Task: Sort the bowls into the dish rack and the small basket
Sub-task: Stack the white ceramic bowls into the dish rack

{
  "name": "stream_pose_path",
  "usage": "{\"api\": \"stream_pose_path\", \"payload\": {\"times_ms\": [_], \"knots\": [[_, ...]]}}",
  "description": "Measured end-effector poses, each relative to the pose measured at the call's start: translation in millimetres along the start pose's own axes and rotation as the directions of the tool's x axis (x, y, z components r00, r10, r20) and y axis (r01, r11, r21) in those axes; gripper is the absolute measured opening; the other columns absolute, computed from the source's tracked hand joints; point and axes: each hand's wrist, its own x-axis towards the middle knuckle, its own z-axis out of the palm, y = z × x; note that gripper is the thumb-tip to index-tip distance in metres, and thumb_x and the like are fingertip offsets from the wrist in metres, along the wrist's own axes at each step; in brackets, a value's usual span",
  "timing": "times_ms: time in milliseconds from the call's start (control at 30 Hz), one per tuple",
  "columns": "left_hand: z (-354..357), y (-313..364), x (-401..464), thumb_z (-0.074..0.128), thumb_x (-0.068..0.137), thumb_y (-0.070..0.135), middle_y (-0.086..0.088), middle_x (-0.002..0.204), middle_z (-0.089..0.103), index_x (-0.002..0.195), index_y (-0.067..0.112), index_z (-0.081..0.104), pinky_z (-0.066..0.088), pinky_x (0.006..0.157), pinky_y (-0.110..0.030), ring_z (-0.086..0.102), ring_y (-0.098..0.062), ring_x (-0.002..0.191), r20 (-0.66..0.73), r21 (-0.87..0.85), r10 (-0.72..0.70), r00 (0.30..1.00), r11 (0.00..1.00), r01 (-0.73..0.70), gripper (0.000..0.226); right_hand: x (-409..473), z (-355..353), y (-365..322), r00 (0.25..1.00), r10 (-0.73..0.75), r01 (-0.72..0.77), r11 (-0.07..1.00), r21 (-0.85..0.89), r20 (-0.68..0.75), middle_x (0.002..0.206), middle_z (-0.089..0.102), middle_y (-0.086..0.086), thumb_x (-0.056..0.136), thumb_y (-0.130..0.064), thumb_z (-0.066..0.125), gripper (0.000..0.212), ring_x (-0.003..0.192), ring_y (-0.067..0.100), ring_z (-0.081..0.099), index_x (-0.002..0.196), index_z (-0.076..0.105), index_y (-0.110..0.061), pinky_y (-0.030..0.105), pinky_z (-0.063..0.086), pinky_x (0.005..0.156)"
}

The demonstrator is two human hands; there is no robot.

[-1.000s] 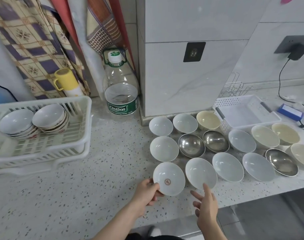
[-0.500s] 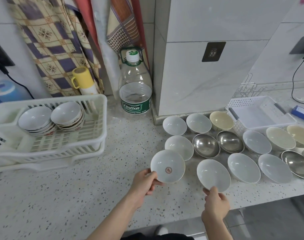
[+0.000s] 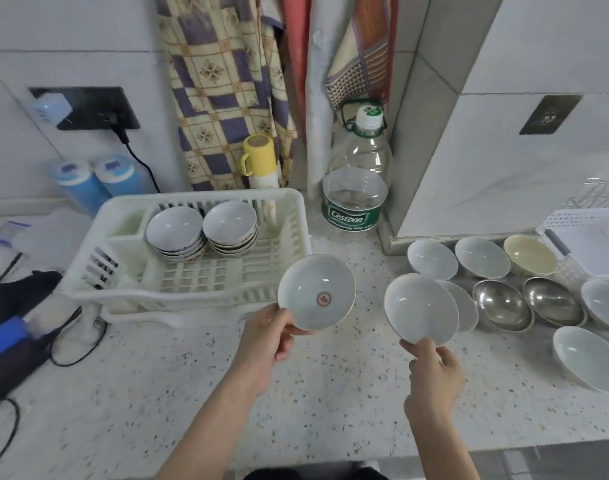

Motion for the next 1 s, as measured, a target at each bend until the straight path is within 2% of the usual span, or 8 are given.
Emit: {"api": "stream_pose_path", "payload": {"times_ms": [100, 233, 333, 500, 633, 700, 867, 1000], "knots": [[-43, 18, -3, 0.051, 0.086, 0.007, -0.024, 0.083, 0.074, 0.102, 0.004, 0.064, 0.026, 0.037, -0.019, 0.034, -0.009, 0.040, -0.062, -0.074, 0.058, 0.996, 0.995, -0.063, 0.022, -22, 40, -15, 0.990, -0.008, 0.008, 1.000, -0.004, 0.138, 0.079, 0.076, 0.009, 0.083, -0.010, 0.049, 0.012, 0.051, 0.014, 0.020, 0.090, 0.059, -0.006, 0.025, 0.023, 0.043], [-101, 41, -3, 0.053, 0.080, 0.012, -0.022, 0.083, 0.074, 0.101, 0.003, 0.062, 0.026, 0.037, -0.019, 0.032, -0.010, 0.042, -0.149, -0.117, 0.146, 0.978, 0.979, -0.164, 0.025, -50, 95, -32, 0.944, -0.102, 0.113, 0.993, -0.017, 0.315, 0.073, 0.076, 0.006, 0.079, -0.012, 0.051, 0.008, 0.042, 0.009, 0.023, 0.077, 0.059, -0.013, 0.019, 0.027, 0.039], [-143, 54, 2, 0.048, 0.086, 0.007, -0.021, 0.082, 0.074, 0.100, 0.007, 0.064, 0.026, 0.036, -0.019, 0.032, -0.010, 0.041, -0.228, -0.111, 0.192, 0.954, 0.969, -0.222, 0.021, -65, 137, -40, 0.885, -0.146, 0.192, 0.980, -0.061, 0.443, 0.070, 0.075, 0.008, 0.082, -0.013, 0.051, 0.016, 0.037, 0.003, 0.032, 0.082, 0.066, -0.011, 0.020, 0.031, 0.044], [-200, 72, 17, 0.050, 0.088, 0.007, -0.017, 0.080, 0.076, 0.095, 0.008, 0.064, 0.026, 0.035, -0.018, 0.034, -0.008, 0.038, -0.342, -0.142, 0.225, 0.912, 0.947, -0.287, 0.016, -81, 198, -45, 0.789, -0.068, 0.266, 0.934, -0.239, 0.611, 0.061, 0.072, 0.012, 0.084, -0.010, 0.053, 0.018, 0.032, 0.002, 0.035, 0.081, 0.069, -0.003, 0.014, 0.031, 0.037], [-227, 87, 32, 0.054, 0.085, 0.012, -0.016, 0.080, 0.076, 0.096, 0.007, 0.065, 0.026, 0.035, -0.018, 0.035, -0.007, 0.038, -0.382, -0.102, 0.250, 0.890, 0.946, -0.309, 0.017, -92, 231, -40, 0.746, 0.069, 0.262, 0.884, -0.388, 0.662, 0.062, 0.071, 0.017, 0.081, -0.008, 0.054, 0.017, 0.030, 0.008, 0.029, 0.077, 0.062, 0.007, 0.017, 0.024, 0.032], [-235, 94, 39, 0.055, 0.084, 0.014, -0.015, 0.080, 0.076, 0.097, 0.007, 0.066, 0.025, 0.036, -0.020, 0.035, -0.008, 0.039, -0.389, -0.066, 0.264, 0.882, 0.947, -0.313, 0.018, -94, 243, -35, 0.736, 0.108, 0.289, 0.842, -0.455, 0.668, 0.063, 0.072, 0.019, 0.079, -0.008, 0.055, 0.013, 0.030, 0.009, 0.024, 0.078, 0.062, 0.003, 0.016, 0.022, 0.032], [-245, 103, 59, 0.056, 0.084, 0.013, -0.015, 0.080, 0.076, 0.099, 0.007, 0.066, 0.028, 0.038, -0.020, 0.036, -0.010, 0.042, -0.390, -0.017, 0.298, 0.871, 0.944, -0.331, 0.019, -94, 262, -27, 0.720, 0.167, 0.322, 0.779, -0.538, 0.673, 0.065, 0.073, 0.018, 0.078, -0.007, 0.053, 0.028, 0.029, 0.007, 0.026, 0.081, 0.066, 0.018, 0.016, 0.021, 0.033], [-246, 103, 78, 0.058, 0.080, 0.017, -0.012, 0.078, 0.076, 0.097, 0.006, 0.063, 0.028, 0.036, -0.019, 0.034, -0.009, 0.040, -0.394, -0.020, 0.315, 0.864, 0.936, -0.351, 0.021, -91, 277, -25, 0.707, 0.281, 0.294, 0.718, -0.631, 0.649, 0.071, 0.074, 0.019, 0.077, -0.009, 0.052, 0.017, 0.031, 0.009, 0.023, 0.080, 0.061, 0.005, 0.017, 0.020, 0.034]]}}
